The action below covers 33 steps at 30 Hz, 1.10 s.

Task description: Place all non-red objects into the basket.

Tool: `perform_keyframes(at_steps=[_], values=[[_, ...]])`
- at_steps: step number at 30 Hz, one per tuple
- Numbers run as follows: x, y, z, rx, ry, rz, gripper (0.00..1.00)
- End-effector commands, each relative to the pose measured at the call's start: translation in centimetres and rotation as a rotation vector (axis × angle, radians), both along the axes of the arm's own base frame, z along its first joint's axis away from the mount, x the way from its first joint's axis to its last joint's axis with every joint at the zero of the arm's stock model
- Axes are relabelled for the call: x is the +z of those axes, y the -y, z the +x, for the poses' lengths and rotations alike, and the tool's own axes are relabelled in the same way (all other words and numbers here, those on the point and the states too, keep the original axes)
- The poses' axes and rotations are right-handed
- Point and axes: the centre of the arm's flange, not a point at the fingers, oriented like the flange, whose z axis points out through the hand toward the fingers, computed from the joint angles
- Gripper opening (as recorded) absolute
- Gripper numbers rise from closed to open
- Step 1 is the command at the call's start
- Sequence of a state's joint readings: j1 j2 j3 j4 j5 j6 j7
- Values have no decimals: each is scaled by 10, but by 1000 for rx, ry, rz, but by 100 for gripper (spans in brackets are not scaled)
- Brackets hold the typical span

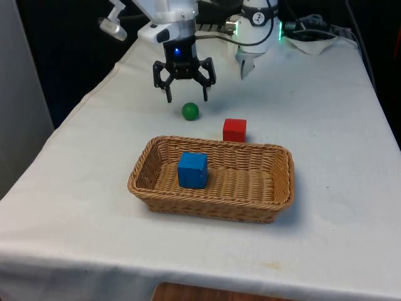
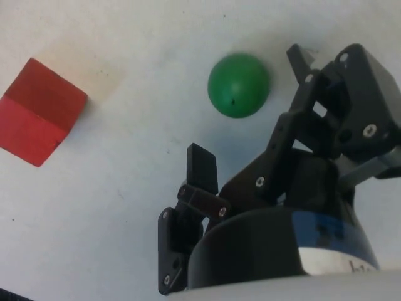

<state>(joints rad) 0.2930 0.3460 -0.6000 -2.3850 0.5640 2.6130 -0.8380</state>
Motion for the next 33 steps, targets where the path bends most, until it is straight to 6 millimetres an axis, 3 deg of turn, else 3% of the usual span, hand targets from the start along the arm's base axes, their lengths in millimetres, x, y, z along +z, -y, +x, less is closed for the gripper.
perform_keyframes(at_steps=[1,33], values=[[0,-2,2,-2,22,-4,100],[-30,-10,1,-39,37,34,100]])
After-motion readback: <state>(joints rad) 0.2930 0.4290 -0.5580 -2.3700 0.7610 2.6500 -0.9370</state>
